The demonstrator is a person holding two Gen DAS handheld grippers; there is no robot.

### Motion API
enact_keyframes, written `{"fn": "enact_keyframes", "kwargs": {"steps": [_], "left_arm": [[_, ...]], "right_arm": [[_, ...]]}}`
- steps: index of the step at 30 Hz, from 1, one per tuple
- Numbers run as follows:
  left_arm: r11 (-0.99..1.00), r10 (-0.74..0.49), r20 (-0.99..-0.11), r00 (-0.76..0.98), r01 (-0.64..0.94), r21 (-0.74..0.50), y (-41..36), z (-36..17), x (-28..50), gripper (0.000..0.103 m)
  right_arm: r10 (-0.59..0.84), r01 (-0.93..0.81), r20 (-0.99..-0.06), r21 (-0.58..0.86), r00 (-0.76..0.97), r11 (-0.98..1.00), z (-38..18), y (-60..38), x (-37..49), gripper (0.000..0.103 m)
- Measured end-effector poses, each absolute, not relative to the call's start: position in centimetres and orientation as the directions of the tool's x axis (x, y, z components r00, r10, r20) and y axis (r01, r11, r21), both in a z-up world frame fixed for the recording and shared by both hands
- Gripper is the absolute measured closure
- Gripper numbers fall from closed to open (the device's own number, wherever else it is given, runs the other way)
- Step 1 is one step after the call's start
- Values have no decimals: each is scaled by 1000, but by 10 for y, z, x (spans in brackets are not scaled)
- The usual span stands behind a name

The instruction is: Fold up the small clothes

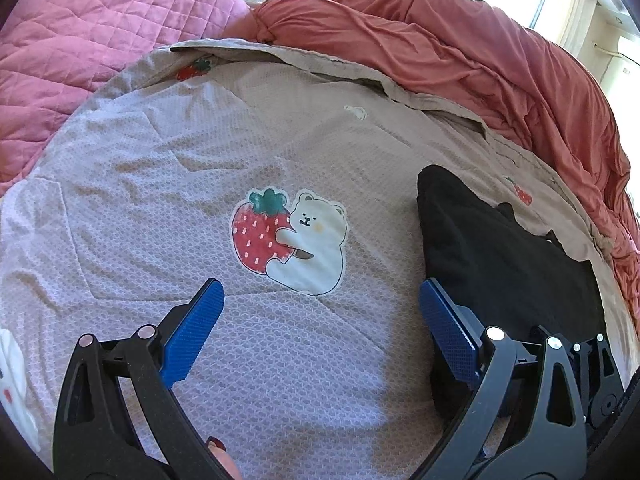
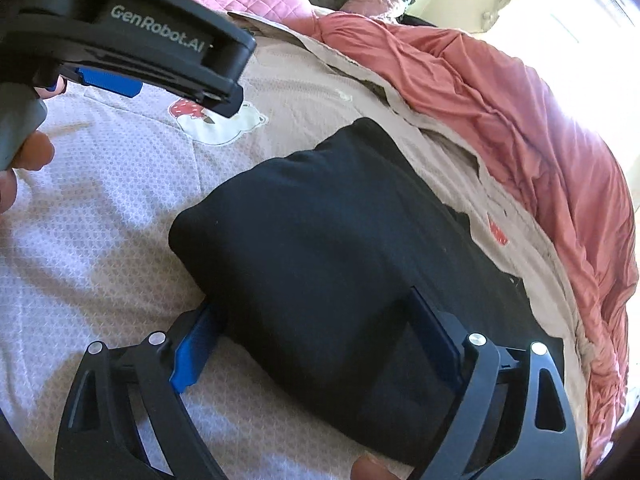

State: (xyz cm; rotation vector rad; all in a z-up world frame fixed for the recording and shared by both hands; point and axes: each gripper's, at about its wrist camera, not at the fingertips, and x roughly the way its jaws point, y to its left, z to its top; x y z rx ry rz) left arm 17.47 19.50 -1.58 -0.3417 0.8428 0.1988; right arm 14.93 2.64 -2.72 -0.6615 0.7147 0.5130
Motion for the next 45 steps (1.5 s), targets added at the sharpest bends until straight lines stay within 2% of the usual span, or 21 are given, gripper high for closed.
{"fn": "enact_keyframes", "kwargs": {"steps": [8, 10, 12, 17, 24, 32, 37, 40, 44, 45], "left_arm": [[928, 44, -761, 647, -308, -208, 196, -18, 176, 12], [929, 44, -762, 646, -306, -207, 196, -18, 176, 12], [930, 44, -762, 646, -305, -204, 195, -18, 177, 12], [930, 43, -765, 642, -306, -204, 194, -19, 178, 12], [930, 39, -767, 640, -304, -206, 193, -20, 178, 12], [912, -17, -754, 657, -298, -281, 199, -21, 178, 12], [909, -28, -745, 667, -293, -296, 198, -21, 179, 12], [906, -46, -744, 667, -285, -312, 197, -22, 181, 12], [872, -154, -711, 686, -244, -424, 199, -24, 188, 12], [865, -169, -702, 692, -237, -442, 199, -24, 189, 12]], "right_arm": [[215, -635, -705, -410, 676, 654, -25, 28, 141, 33], [221, -646, -704, -418, 675, 639, -27, 30, 139, 42], [239, -651, -702, -404, 671, 643, -24, 29, 139, 65], [303, -643, -691, -300, 656, 705, -9, 12, 143, 91], [479, -589, -725, 127, 494, 798, 6, -28, 175, 93], [596, -513, -656, 350, 463, 784, 17, -56, 180, 94], [548, -568, -717, 256, 432, 782, 8, -38, 173, 93], [498, -593, -748, 176, 439, 786, 1, -27, 167, 88], [451, -618, -756, 78, 475, 782, -1, -18, 159, 86], [442, -620, -757, 63, 481, 782, -2, -17, 159, 82]]}}
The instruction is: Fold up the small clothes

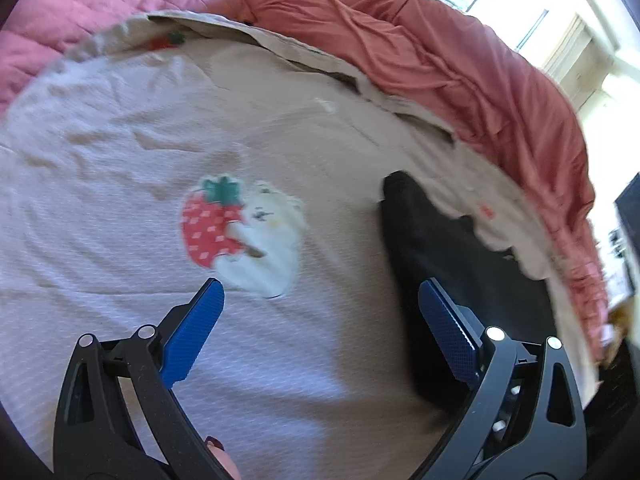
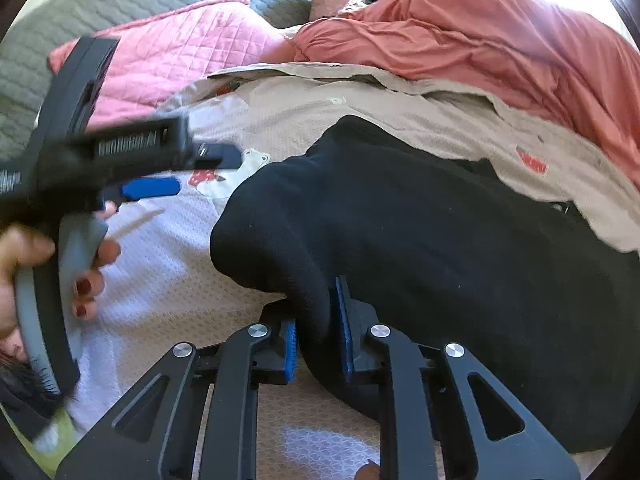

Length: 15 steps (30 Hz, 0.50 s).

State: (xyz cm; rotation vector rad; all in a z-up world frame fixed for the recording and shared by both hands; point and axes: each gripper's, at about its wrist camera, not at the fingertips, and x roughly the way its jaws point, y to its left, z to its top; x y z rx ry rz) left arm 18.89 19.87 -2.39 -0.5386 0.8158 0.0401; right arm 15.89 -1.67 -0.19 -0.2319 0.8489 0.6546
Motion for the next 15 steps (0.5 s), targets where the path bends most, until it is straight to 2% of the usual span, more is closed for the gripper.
{"fn": "enact_keyframes", "kwargs": {"steps": [2, 6, 7, 8, 9, 12, 15], "left_arm": [[850, -204, -683, 702, -219, -479, 199, -24, 191, 12], [822, -264, -654, 709, -190, -537, 196, -26, 192, 12], [821, -267, -654, 708, -189, -539, 196, -26, 192, 12], [820, -269, -656, 705, -189, -540, 195, -27, 192, 12], [817, -275, -655, 704, -188, -545, 195, -28, 193, 12], [772, -341, -624, 703, -170, -612, 196, -32, 194, 12], [646, -475, -512, 715, -112, -755, 196, -37, 197, 12]], "right_arm": [[409, -621, -762, 12, 502, 784, -5, -14, 158, 73], [347, -626, -771, -84, 533, 775, -14, -5, 157, 72], [342, -627, -768, -99, 541, 773, -14, -4, 156, 75], [353, -627, -758, -94, 549, 773, -12, -6, 155, 87], [373, -629, -747, -77, 550, 774, -10, -9, 155, 91], [441, -626, -701, -9, 560, 780, 3, -25, 155, 95], [469, -630, -676, 8, 569, 776, 11, -34, 153, 95]]}}
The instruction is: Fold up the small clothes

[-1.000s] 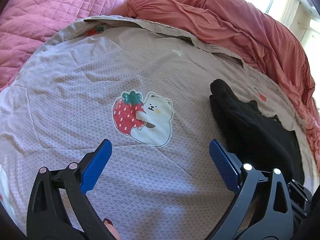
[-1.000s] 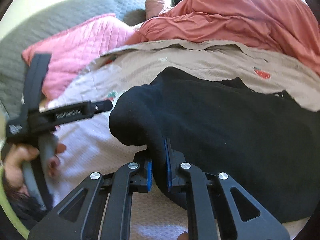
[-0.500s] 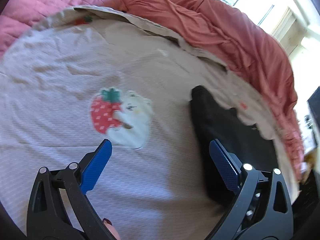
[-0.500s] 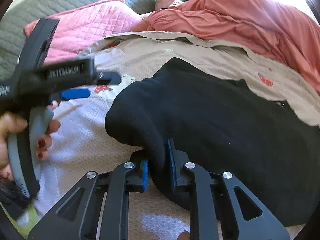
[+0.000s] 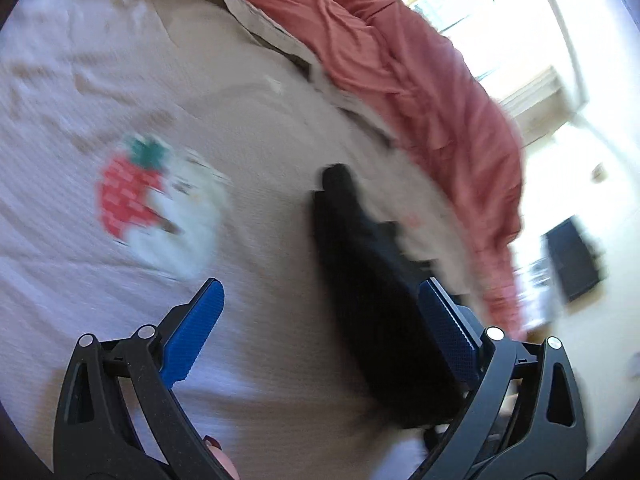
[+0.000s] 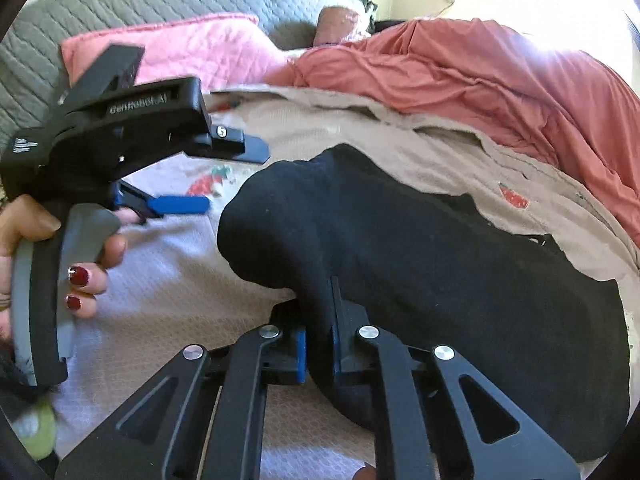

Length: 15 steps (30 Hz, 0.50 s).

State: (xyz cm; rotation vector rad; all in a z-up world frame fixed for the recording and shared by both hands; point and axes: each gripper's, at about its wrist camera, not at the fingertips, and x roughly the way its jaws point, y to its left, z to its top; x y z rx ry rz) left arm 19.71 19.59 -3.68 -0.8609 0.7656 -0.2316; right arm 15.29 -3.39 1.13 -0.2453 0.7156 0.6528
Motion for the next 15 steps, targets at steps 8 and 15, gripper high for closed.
{"fn": "enact_keyframes", "kwargs": {"steps": [8, 15], "left_arm": [[573, -598, -487, 636, -84, -815, 164, -51, 233, 13], [586, -629, -525, 574, -94, -805, 142, -57, 255, 38]], "right_arm": [[488, -641, -671, 24, 558, 767, 11, -39, 145, 95], [491, -638, -678, 44, 546, 769, 8, -40, 143, 95]]}}
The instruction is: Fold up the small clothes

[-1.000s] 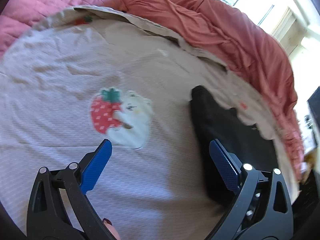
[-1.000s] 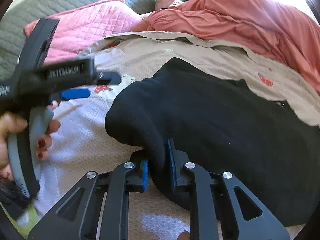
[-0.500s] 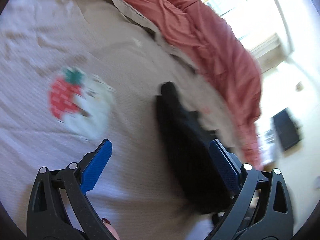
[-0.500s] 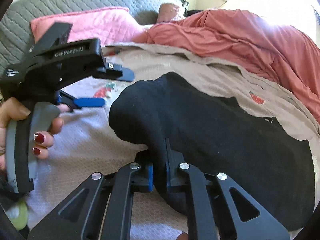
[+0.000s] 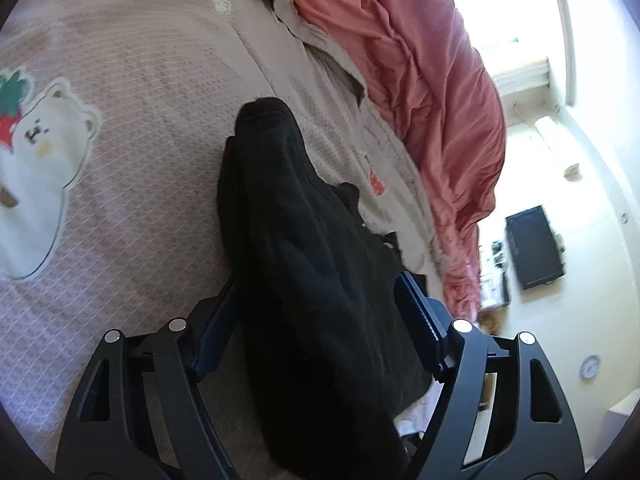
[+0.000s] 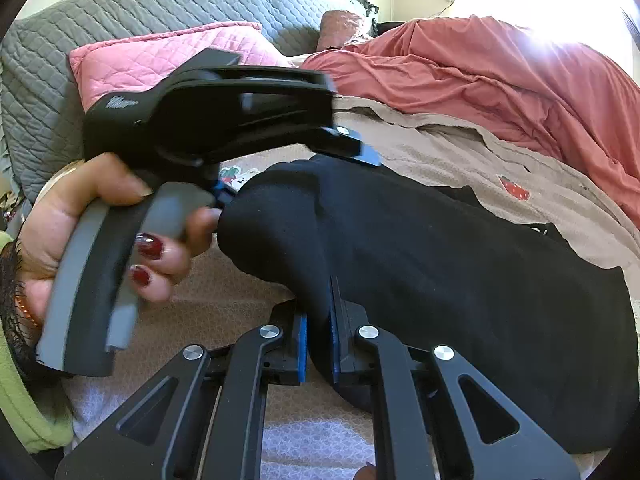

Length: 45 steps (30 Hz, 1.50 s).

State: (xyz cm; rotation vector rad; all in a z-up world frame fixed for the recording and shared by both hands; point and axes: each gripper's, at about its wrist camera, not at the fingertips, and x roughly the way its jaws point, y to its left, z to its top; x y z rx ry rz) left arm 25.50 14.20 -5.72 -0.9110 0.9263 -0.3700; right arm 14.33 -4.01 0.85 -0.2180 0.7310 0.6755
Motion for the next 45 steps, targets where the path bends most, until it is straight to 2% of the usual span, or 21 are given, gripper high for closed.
{"fn": "enact_keyframes", "kwargs": {"steps": [2, 4, 5, 7, 12, 20, 26, 32, 39, 41, 42, 43, 44, 45], "left_arm": [[622, -611, -563, 557, -103, -776, 136, -57, 259, 46], [670, -573, -605, 553, -110, -734, 132, -54, 259, 77], [685, -557, -619, 554, -115, -719, 134, -53, 257, 83], [696, -544, -626, 559, -117, -709, 134, -50, 254, 89], [724, -514, -629, 583, -98, -683, 122, -27, 249, 92], [797, -483, -632, 606, 6, -603, 54, 41, 253, 92], [820, -497, -641, 586, 75, -567, -12, 66, 266, 92], [847, -503, -682, 530, 146, -512, -85, 70, 280, 92], [851, -503, -711, 491, 137, -507, -129, 47, 292, 91], [844, -516, -708, 482, 141, -518, -137, 41, 293, 85], [819, -550, -691, 469, 144, -555, -140, 37, 295, 71], [784, -596, -662, 454, 148, -603, -139, 34, 295, 50], [730, -651, -612, 448, 147, -668, -134, 32, 294, 44], [708, -669, -588, 455, 147, -691, -128, 32, 292, 42]], "right_arm": [[492, -633, -678, 51, 546, 772, 8, -40, 143, 95], [495, -629, -677, 60, 545, 775, 8, -41, 144, 95], [498, -626, -675, 68, 545, 777, 9, -43, 144, 95], [508, -621, -671, 91, 540, 779, 10, -45, 144, 95], [539, -591, -620, 146, 571, 794, 22, -61, 141, 95], [550, -489, -494, 261, 673, 833, 57, -130, 138, 96], [508, -401, -438, 318, 742, 859, 69, -195, 136, 96], [462, -317, -434, 367, 774, 875, 63, -248, 134, 96], [429, -245, -470, 402, 772, 882, 44, -284, 134, 96], [424, -226, -482, 416, 766, 881, 37, -292, 133, 96], [422, -216, -491, 422, 762, 880, 33, -296, 135, 96], [416, -198, -505, 428, 756, 882, 28, -299, 136, 96], [407, -181, -516, 431, 754, 884, 25, -303, 135, 96], [400, -160, -530, 441, 747, 883, 19, -307, 137, 96]]}}
